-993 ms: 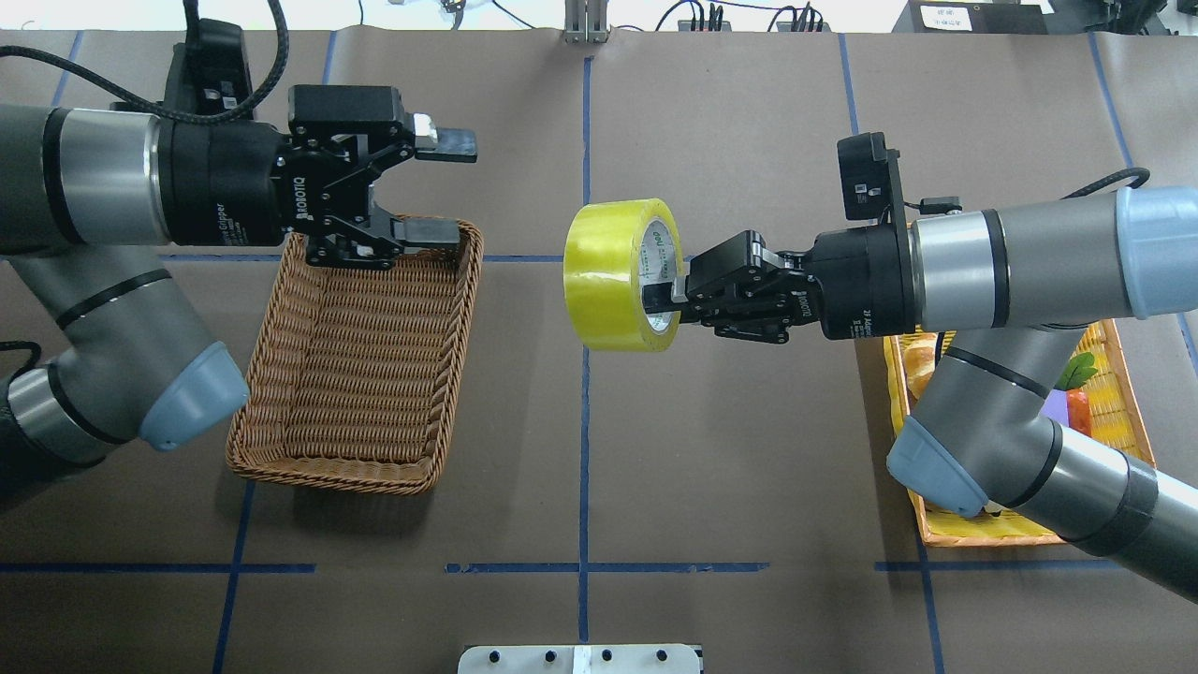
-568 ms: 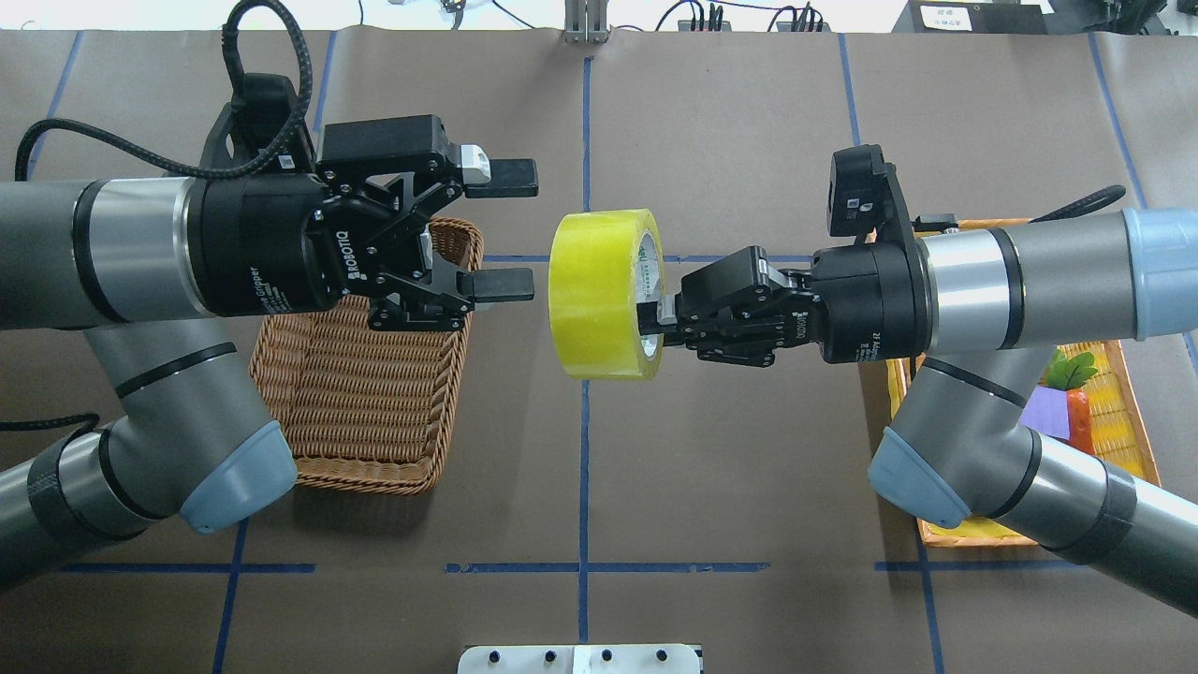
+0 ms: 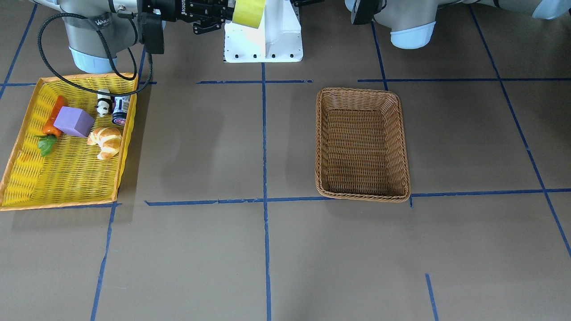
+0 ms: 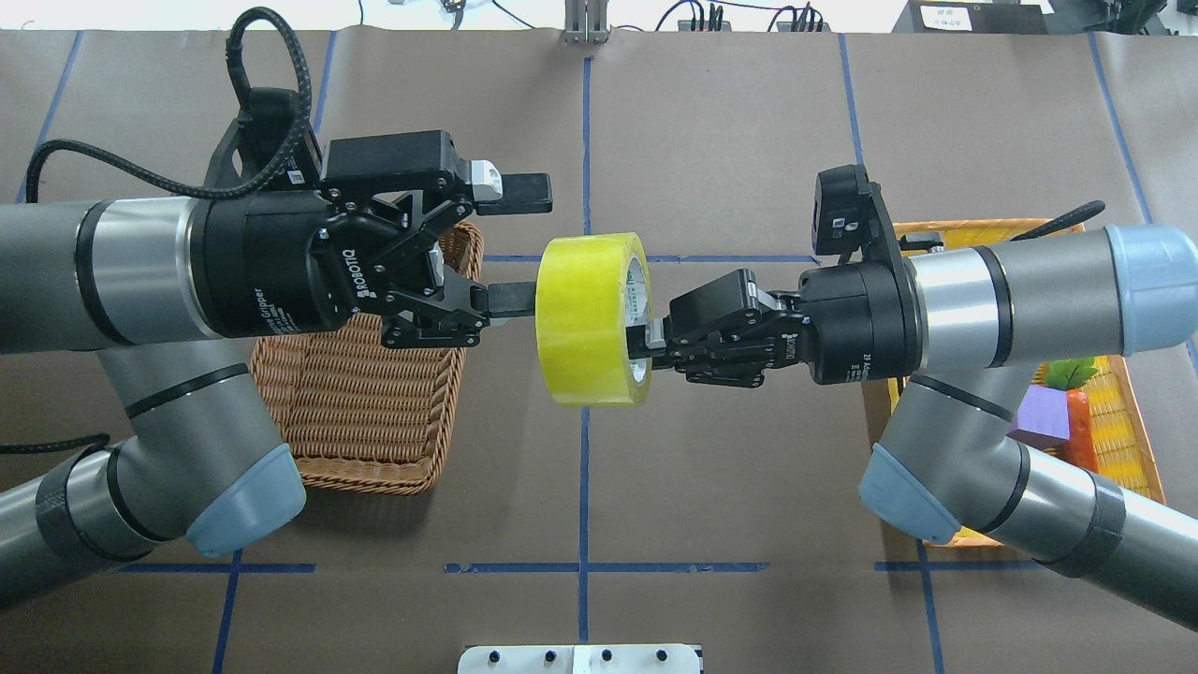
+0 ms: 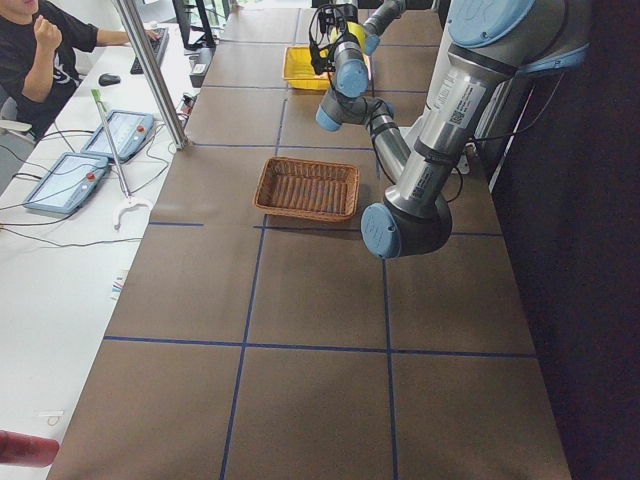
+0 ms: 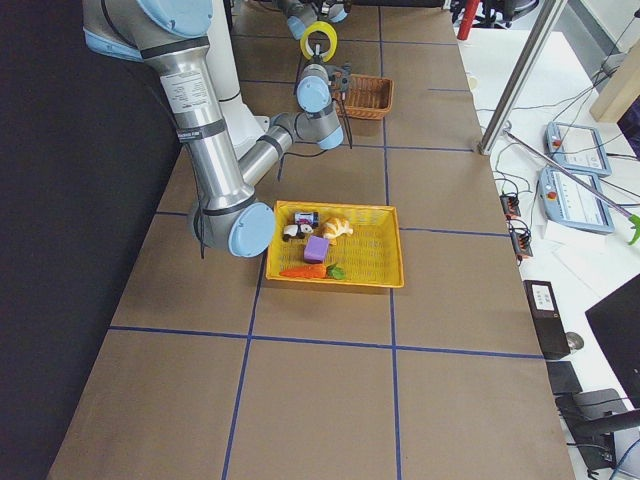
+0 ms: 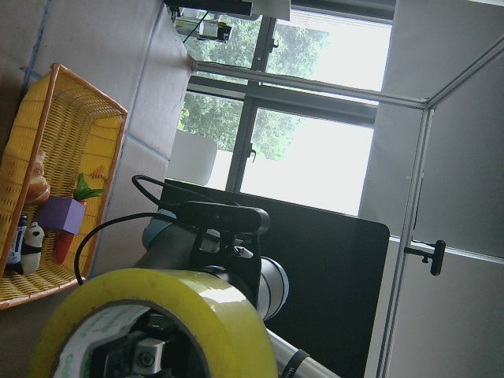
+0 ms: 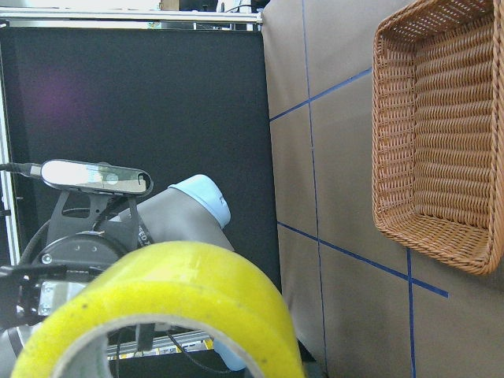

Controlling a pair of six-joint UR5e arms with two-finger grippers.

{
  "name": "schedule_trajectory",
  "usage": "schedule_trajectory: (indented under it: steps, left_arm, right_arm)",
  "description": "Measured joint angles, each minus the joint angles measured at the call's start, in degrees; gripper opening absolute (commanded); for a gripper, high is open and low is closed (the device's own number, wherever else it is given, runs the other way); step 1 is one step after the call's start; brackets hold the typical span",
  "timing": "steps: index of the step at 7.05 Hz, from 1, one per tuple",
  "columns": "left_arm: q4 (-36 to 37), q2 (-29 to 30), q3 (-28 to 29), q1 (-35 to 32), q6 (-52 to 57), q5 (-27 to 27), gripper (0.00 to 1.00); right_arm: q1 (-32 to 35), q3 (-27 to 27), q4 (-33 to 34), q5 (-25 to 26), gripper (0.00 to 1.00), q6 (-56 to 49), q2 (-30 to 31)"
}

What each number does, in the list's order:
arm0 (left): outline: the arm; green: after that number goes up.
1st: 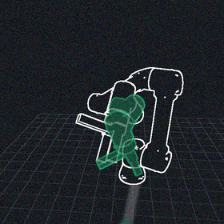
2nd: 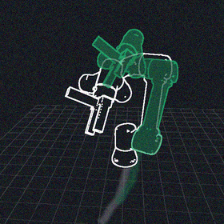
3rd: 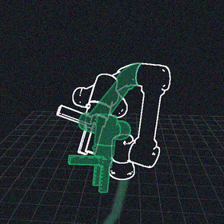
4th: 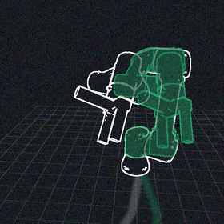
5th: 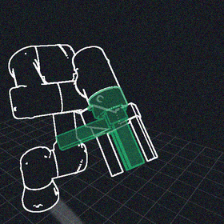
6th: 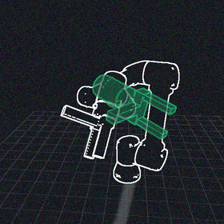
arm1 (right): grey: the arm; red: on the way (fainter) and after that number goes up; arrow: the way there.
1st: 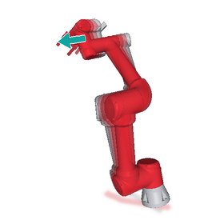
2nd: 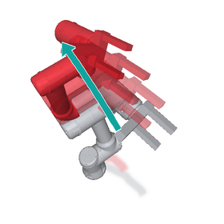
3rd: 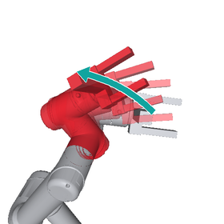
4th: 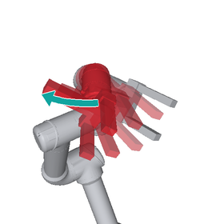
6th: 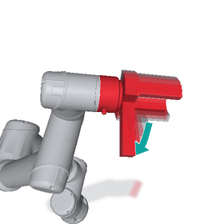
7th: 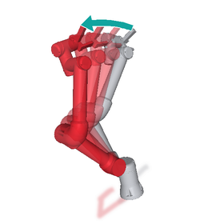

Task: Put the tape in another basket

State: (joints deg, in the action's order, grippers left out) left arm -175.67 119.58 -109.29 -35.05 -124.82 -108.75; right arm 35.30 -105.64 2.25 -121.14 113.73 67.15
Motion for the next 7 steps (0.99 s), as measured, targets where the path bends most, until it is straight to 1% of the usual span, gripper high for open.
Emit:
schedule_trajectory:
  steps: [1,2,4,5,6,7]
  left_arm:
    - [-0.3,0.0,0.1,0.9,0.1,1.2,0.74]
    - [-0.5,0.0,0.1,1.4,0.1,1.8,0.58]
    - [-0.6,0.0,0.2,1.8,0.2,2.1,0.25]
    - [-0.6,0.0,0.2,1.9,0.2,2.1,0.07]
    - [-0.6,0.0,0.2,2.1,0.2,2.3,0.02]
    - [-0.7,0.0,0.1,2.2,0.2,2.7,0.01]
  right_arm:
    - [-0.3,0.0,-0.4,0.0,0.02,0.0,0.0]
    - [-0.4,0.0,-0.6,0.1,0.02,0.0,0.0]
    - [-0.4,0.0,-0.7,0.6,0.06,0.0,-0.1]
    - [-0.4,0.0,-0.8,0.9,0.31,0.0,-0.1]
    - [-0.5,0.0,-0.8,1.2,0.78,0.5,-0.1]
    - [-0.6,0.0,-0.7,1.9,1.00,1.6,-0.1]
